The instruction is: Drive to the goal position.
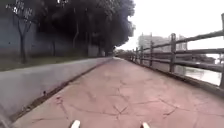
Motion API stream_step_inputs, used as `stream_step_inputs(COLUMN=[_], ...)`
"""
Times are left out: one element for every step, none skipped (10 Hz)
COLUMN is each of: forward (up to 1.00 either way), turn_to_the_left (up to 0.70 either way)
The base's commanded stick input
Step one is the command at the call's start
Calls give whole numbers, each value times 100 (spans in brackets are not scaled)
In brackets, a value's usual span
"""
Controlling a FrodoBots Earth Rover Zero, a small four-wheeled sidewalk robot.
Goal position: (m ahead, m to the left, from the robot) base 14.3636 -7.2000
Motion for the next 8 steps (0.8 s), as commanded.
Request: stream_step_inputs(forward=[70,70,70,70,70,70,70,70], turn_to_the_left=[0,0,0,0,0,0,0,0])
